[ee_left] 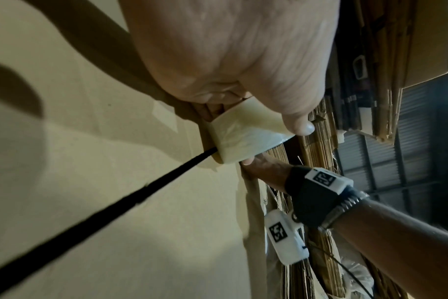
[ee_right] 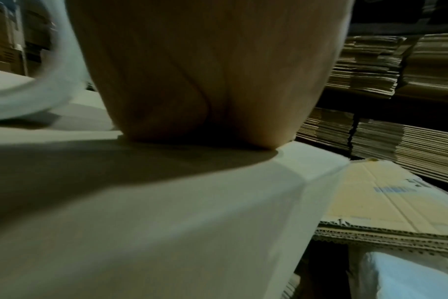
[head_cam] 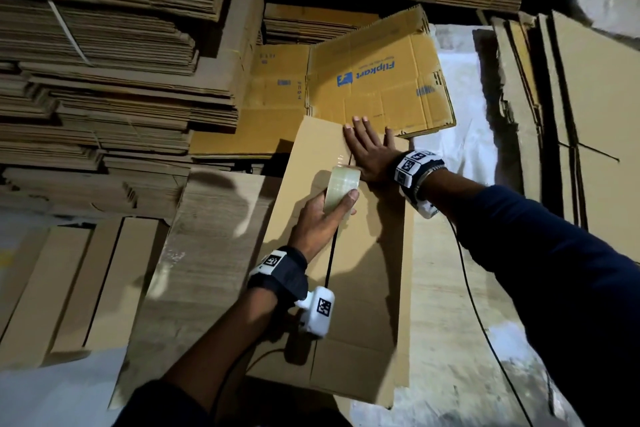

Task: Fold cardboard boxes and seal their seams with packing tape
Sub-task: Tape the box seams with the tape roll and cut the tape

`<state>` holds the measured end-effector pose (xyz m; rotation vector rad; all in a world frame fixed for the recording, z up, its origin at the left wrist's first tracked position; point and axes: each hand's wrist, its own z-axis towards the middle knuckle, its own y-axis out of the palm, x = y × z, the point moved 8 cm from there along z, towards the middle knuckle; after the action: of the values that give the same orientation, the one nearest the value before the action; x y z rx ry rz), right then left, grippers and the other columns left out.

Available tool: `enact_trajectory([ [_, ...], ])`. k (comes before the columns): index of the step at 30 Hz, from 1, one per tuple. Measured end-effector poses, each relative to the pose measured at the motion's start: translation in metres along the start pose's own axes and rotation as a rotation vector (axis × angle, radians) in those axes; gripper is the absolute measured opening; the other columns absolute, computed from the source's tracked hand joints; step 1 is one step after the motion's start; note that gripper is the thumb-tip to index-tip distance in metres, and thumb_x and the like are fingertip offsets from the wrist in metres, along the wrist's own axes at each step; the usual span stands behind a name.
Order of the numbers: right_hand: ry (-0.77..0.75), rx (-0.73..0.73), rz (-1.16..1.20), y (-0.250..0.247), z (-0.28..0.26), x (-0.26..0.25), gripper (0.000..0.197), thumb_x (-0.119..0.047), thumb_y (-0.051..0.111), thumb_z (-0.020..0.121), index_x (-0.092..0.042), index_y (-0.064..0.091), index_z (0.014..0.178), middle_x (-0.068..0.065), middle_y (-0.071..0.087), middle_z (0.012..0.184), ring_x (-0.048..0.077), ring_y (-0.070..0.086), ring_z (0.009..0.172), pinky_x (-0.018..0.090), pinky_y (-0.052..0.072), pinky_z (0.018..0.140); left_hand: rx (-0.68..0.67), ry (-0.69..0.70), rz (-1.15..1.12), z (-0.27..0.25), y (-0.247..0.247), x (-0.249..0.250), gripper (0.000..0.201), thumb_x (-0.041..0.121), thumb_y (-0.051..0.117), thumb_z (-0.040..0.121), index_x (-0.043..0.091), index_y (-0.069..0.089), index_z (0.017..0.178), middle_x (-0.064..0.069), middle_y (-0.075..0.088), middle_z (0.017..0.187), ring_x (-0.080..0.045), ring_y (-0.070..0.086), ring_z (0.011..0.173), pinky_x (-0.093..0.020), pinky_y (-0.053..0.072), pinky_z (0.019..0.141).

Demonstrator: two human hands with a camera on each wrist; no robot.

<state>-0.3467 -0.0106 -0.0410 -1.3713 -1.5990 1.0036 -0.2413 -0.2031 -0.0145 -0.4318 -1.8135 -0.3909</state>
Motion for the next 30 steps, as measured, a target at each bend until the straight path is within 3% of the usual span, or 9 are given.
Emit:
enact_trajectory([
  [3,-0.113,0.030,-0.031,0.006,-0.011,-0.012,0.087,-0.062,0.027,0.103,-0.019,-0.018,0.163,0.008,-0.024,0.170,0.031,-0.022,0.157,0.075,0.003,0.119,-0.007,-0.007,0.017,0.001,0.002,-0.004,0.045,0.064,0.067,0.093,0.026,0.073,0.115,0.004,0.080,0.099,-0.010,0.074,0.097,-0.044,0.057,0.097],
  [6,-0.109,0.026,0.003,0.004,-0.011,-0.015,0.087,-0.074,0.011,0.099,-0.021,-0.016,0.164,0.003,-0.022,0.171,0.024,-0.020,0.157,0.067,-0.003,0.123,0.009,-0.030,0.085,-0.012,0.001,-0.011,0.058,0.079,0.061,0.087,0.027,0.074,0.111,0.009,0.080,0.095,-0.014,0.075,0.094,-0.053,0.057,0.097],
  [9,-0.089,0.027,0.015,0.001,-0.010,-0.014,0.089,-0.078,0.010,0.098,-0.024,-0.015,0.164,0.001,-0.021,0.171,0.021,-0.019,0.158,0.064,-0.003,0.124,0.052,-0.012,0.149,-0.026,-0.003,-0.013,0.068,0.087,0.056,0.083,0.026,0.075,0.105,0.011,0.080,0.088,-0.013,0.076,0.089,-0.050,0.059,0.092],
  [14,-0.154,0.027,-0.068,0.009,-0.023,-0.027,0.082,-0.065,0.016,0.104,-0.018,-0.013,0.164,0.006,-0.017,0.172,0.025,-0.014,0.159,0.061,0.003,0.126,0.034,0.009,0.108,-0.019,-0.001,-0.001,0.060,0.078,0.064,0.086,0.021,0.076,0.101,0.005,0.080,0.088,-0.017,0.078,0.087,-0.054,0.060,0.090],
  [17,-0.232,0.047,-0.121,0.026,-0.041,-0.033,0.081,-0.054,0.026,0.105,-0.016,-0.012,0.164,0.007,-0.015,0.173,0.025,-0.008,0.160,0.058,0.003,0.125,-0.019,-0.031,0.093,-0.016,0.005,-0.009,0.057,0.077,0.062,0.088,0.025,0.075,0.109,0.005,0.080,0.093,-0.014,0.077,0.092,-0.048,0.058,0.096],
  [19,-0.236,0.055,-0.130,0.029,-0.046,-0.034,0.085,-0.065,0.013,0.100,-0.017,-0.014,0.164,0.006,-0.016,0.172,0.023,-0.008,0.160,0.057,0.002,0.125,-0.038,-0.046,0.156,-0.026,0.009,-0.018,0.061,0.081,0.060,0.086,0.028,0.073,0.114,0.008,0.080,0.096,-0.011,0.076,0.092,-0.044,0.061,0.089],
  [22,-0.193,0.014,-0.054,0.025,-0.046,-0.037,0.086,-0.075,-0.005,0.096,-0.022,-0.019,0.163,0.000,-0.021,0.171,0.016,-0.017,0.158,0.054,-0.006,0.127,-0.004,-0.010,0.227,-0.047,0.004,-0.019,0.051,0.073,0.063,0.089,0.027,0.074,0.109,0.011,0.079,0.090,-0.004,0.076,0.085,-0.028,0.059,0.071],
  [27,-0.155,0.003,-0.035,0.021,-0.052,-0.047,0.093,-0.077,-0.007,0.092,-0.018,-0.018,0.163,0.004,-0.021,0.171,0.019,-0.018,0.158,0.053,-0.004,0.128,-0.041,0.030,0.313,-0.052,-0.001,-0.015,0.052,0.075,0.061,0.088,0.027,0.075,0.103,0.014,0.079,0.086,-0.006,0.075,0.085,-0.038,0.061,0.086],
  [30,-0.219,-0.034,-0.124,0.022,-0.068,-0.063,0.103,-0.072,-0.009,0.081,-0.009,-0.017,0.162,0.012,-0.020,0.170,0.025,-0.016,0.158,0.050,-0.003,0.128,-0.061,0.016,0.180,-0.052,-0.002,-0.010,0.044,0.063,0.059,0.099,0.022,0.076,0.104,0.005,0.080,0.086,-0.013,0.076,0.090,-0.034,0.061,0.086],
])
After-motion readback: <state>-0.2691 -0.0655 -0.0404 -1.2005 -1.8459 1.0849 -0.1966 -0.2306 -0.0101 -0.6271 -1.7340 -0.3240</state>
